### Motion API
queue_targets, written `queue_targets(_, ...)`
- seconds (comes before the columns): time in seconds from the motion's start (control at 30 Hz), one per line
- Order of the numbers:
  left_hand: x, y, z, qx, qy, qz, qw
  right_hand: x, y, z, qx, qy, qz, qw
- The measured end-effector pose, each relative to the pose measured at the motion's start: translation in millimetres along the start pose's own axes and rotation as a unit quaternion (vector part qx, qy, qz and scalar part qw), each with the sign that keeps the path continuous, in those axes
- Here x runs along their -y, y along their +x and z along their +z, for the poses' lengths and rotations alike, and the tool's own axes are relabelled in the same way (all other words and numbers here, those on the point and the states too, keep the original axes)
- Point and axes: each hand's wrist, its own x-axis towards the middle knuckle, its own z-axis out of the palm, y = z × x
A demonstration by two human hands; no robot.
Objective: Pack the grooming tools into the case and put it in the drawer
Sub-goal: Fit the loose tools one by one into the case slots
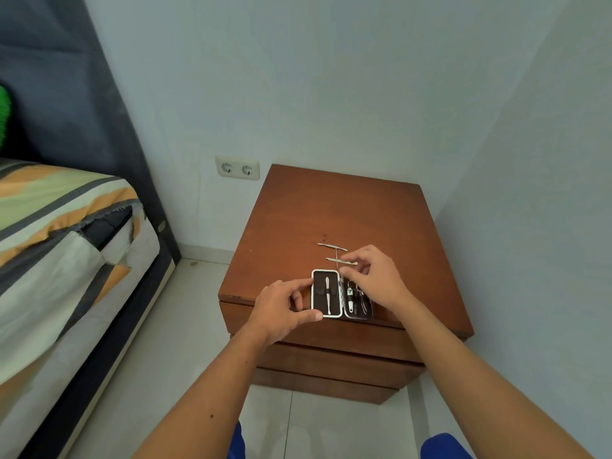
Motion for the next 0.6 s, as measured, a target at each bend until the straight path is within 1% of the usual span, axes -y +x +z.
queue_targets(0.07,0,0,0,0.002,0.002,-0.004,1.0,-3,10,-4,-0.041,-0.01,0.034,0.999)
queue_targets(0.13,0,0,0,0.003,0.0,-0.007,1.0,-6,22,-7,-0.038,-0.042,0.059,0.997)
queue_targets(0.23,0,0,0,0.004,-0.002,-0.006,1.0,-8,34,-7,-0.005,-0.098,0.062,0.993)
queue_targets(0.37,0,0,0,0.004,0.003,0.002,1.0,-9,38,-3,0.027,-0.131,0.037,0.99)
queue_targets(0.5,0,-1,0,0.0,-0.001,-0.001,1.0,-10,38,-4,0.088,-0.191,0.019,0.977)
queue_targets(0.6,0,-1,1,-0.002,-0.001,0.0,1.0,-9,37,-7,0.112,-0.206,0.023,0.972)
